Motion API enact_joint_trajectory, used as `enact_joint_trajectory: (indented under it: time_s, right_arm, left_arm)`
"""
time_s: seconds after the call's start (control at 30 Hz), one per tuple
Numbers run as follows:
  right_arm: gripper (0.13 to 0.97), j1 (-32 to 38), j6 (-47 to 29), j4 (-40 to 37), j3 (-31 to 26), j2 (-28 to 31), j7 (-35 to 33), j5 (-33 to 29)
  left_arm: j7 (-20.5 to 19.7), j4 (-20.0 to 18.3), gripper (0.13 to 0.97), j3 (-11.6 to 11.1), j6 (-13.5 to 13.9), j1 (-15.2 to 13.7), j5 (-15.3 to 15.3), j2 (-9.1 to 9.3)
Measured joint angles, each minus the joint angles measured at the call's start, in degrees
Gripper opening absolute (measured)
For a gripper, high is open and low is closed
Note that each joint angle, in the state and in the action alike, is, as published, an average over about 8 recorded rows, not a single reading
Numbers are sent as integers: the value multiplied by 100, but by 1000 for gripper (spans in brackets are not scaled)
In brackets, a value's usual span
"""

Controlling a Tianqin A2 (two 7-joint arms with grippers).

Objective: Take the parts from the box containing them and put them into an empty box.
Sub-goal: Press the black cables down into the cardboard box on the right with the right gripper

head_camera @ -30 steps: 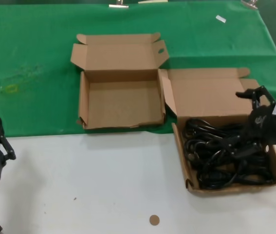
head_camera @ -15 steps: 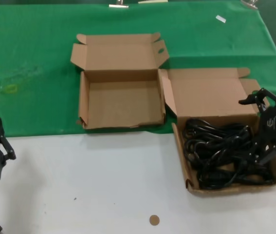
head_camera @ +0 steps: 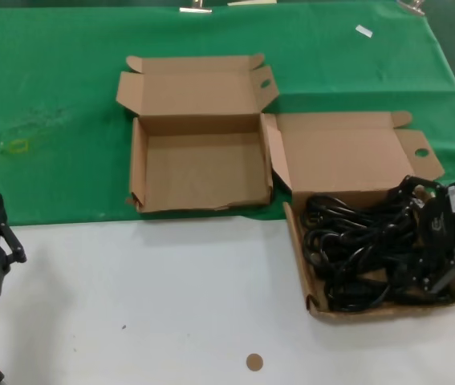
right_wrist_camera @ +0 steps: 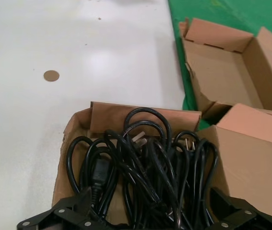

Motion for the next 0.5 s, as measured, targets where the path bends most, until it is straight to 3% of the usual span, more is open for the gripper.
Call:
enact_joint_trajectory:
  time_s: [0.4, 0.5]
  right_arm:
    - [782, 491, -101, -518, -255, -403, -203, -450]
    - [708, 545, -101, -586, -292, -457, -223, -532]
  left_arm:
    - [0, 0, 144, 0, 0, 0, 0, 0]
    - [0, 0, 144, 0, 0, 0, 0, 0]
